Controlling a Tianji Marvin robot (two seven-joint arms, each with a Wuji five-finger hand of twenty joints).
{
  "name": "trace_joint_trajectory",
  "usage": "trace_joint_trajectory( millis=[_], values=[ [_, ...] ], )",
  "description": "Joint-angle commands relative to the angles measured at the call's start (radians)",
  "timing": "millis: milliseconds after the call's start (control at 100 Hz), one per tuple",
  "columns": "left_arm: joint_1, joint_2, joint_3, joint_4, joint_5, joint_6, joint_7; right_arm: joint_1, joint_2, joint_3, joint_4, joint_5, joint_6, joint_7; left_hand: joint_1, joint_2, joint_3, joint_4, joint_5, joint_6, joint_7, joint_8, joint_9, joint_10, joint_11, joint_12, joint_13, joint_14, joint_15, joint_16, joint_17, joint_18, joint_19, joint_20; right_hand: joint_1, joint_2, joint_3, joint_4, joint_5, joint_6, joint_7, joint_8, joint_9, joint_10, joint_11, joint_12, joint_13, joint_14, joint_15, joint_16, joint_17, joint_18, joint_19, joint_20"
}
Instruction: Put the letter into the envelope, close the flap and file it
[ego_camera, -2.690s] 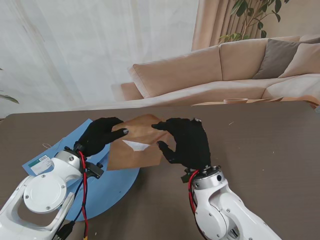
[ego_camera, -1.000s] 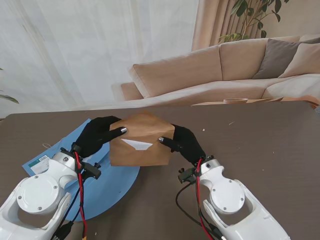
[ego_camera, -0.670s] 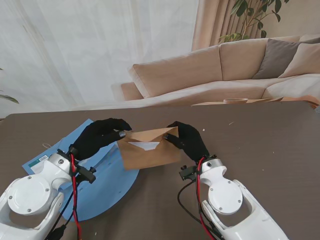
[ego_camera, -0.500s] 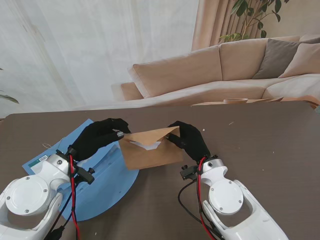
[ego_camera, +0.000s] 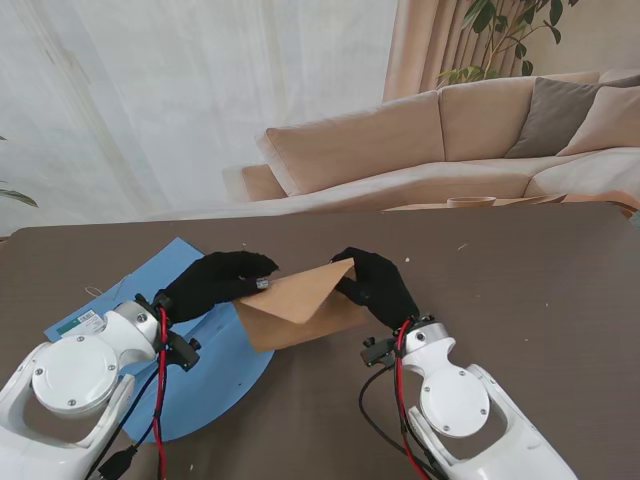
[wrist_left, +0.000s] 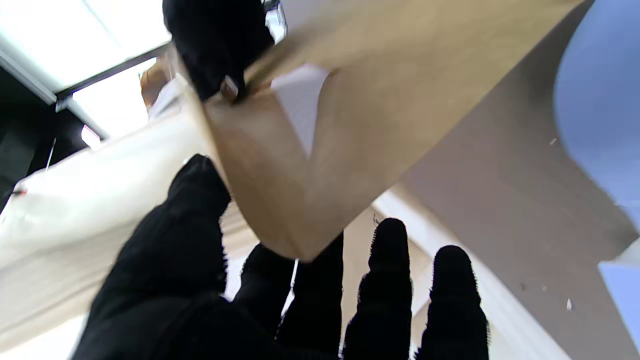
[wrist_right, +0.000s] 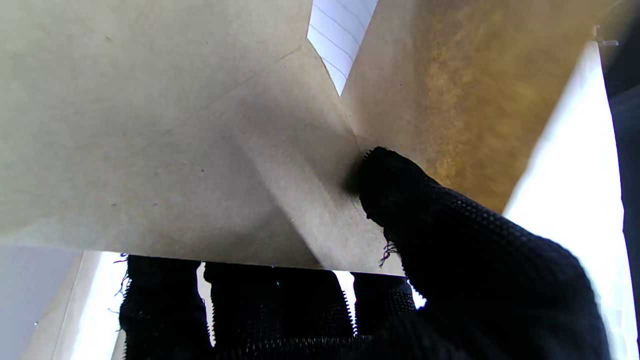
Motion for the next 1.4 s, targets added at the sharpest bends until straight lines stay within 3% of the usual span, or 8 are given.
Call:
trace_joint_trajectory(
  millis=[0, 280, 560, 720, 790, 990, 1170, 1390],
  values=[
    [0.006, 0.019, -0.005, 0.004, -0.012, 0.011, -0.032, -0.002, -0.004, -0.005, -0.002, 0.001, -0.004, 0.006, -0.021, -0.003, -0.035, 0.01, 0.04, 0.013, -0.022, -0.012, 0.032, 0.005, 0.003, 0.023, 0.023, 0.0, 0.018, 0.025, -0.001, 0.0, -0.003, 0.033, 0.057, 0.03, 0.011, -0.032, 0.025, -0.05, 0.028, 0.032, 0.031, -0.003, 0.014, 0.008, 0.017, 0.002, 0.025, 0.014, -0.004, 0.006, 0.031, 0.019],
    [-0.008, 0.041, 0.004, 0.023, 0.048, -0.005, -0.105, 0.006, -0.005, -0.012, 0.0, 0.001, -0.006, 0.005, 0.18, -0.011, -0.139, 0.024, 0.186, -0.028, 0.088, 0.153, 0.139, -0.013, 0.093, 0.116, 0.054, -0.008, 0.121, 0.06, 0.041, 0.006, 0.018, 0.094, 0.058, 0.03, 0.01, -0.032, 0.026, -0.05, 0.024, 0.037, 0.03, -0.001, 0.013, 0.01, 0.018, 0.003, 0.027, 0.015, -0.005, 0.004, 0.031, 0.02],
    [0.001, 0.013, 0.031, 0.024, 0.025, -0.025, 0.016, 0.008, -0.001, -0.012, 0.005, -0.017, -0.01, 0.01, 0.39, 0.074, -0.117, 0.043, 0.21, -0.042, 0.27, 0.17, 0.339, 0.033, 0.234, 0.335, 0.215, 0.056, 0.415, 0.159, 0.134, 0.041, 0.262, 0.233, 0.052, 0.013, 0.013, -0.025, -0.01, -0.002, -0.025, -0.076, 0.006, -0.021, -0.028, -0.017, -0.018, -0.006, -0.011, 0.003, -0.037, -0.011, 0.005, 0.014],
    [0.004, 0.0, 0.041, 0.024, 0.025, -0.051, 0.075, -0.008, 0.02, 0.012, -0.016, -0.023, -0.007, 0.086, 0.39, 0.072, -0.076, 0.032, 0.196, -0.024, 0.313, 0.21, 0.352, 0.025, 0.368, 0.339, 0.251, 0.06, 0.549, 0.18, 0.056, 0.034, 0.7, 0.008, 0.027, -0.042, 0.085, -0.008, -0.167, 0.032, -0.259, -0.06, -0.221, -0.062, -0.111, -0.027, -0.201, -0.042, -0.155, -0.02, -0.172, -0.069, -0.077, 0.015],
    [0.005, -0.005, 0.043, 0.022, 0.021, -0.055, 0.097, -0.018, 0.032, 0.028, -0.031, -0.027, -0.005, 0.13, 0.39, 0.069, -0.065, 0.03, 0.189, -0.019, 0.329, 0.231, 0.351, 0.027, 0.382, 0.357, 0.252, 0.064, 0.568, 0.188, 0.054, 0.034, 0.736, -0.019, 0.024, -0.06, 0.131, 0.027, -0.234, 0.046, -0.385, 0.044, -0.352, -0.088, -0.099, -0.041, -0.282, -0.064, -0.206, -0.029, -0.228, -0.093, -0.125, 0.011],
    [0.002, -0.013, 0.051, 0.021, 0.026, -0.057, 0.133, -0.039, 0.065, 0.071, -0.068, 0.009, 0.002, 0.271, 0.39, 0.067, -0.056, 0.026, 0.185, -0.013, 0.341, 0.246, 0.351, 0.034, 0.392, 0.37, 0.256, 0.071, 0.589, 0.197, 0.056, 0.036, 0.769, -0.044, -0.034, -0.105, 0.086, 0.09, -0.42, 0.08, -0.452, 0.008, -0.584, -0.119, -0.109, -0.063, -0.462, -0.089, -0.295, -0.048, -0.351, -0.134, -0.223, 0.013],
    [0.0, -0.014, 0.059, 0.025, 0.039, -0.059, 0.139, -0.036, 0.061, 0.069, -0.071, 0.08, 0.035, 0.284, 0.39, 0.068, -0.054, 0.025, 0.184, -0.01, 0.342, 0.247, 0.351, 0.034, 0.393, 0.371, 0.255, 0.071, 0.592, 0.199, 0.055, 0.035, 0.776, -0.053, -0.261, -0.062, -0.036, 0.078, -0.294, 0.099, -0.432, 0.003, -0.482, -0.074, -0.095, -0.056, -0.406, -0.046, -0.254, -0.024, -0.325, -0.098, -0.204, 0.046],
    [0.001, -0.011, 0.062, 0.028, 0.043, -0.065, 0.129, -0.01, 0.036, 0.042, -0.061, 0.089, 0.086, 0.201, 0.39, 0.067, -0.054, 0.024, 0.185, -0.009, 0.34, 0.247, 0.35, 0.035, 0.393, 0.371, 0.254, 0.072, 0.593, 0.199, 0.054, 0.037, 0.781, -0.062, -0.292, 0.007, -0.057, 0.081, -0.131, 0.096, -0.387, 0.031, -0.328, -0.041, -0.066, -0.043, -0.295, -0.013, -0.188, -0.007, -0.244, -0.061, -0.139, 0.061]
  ],
)
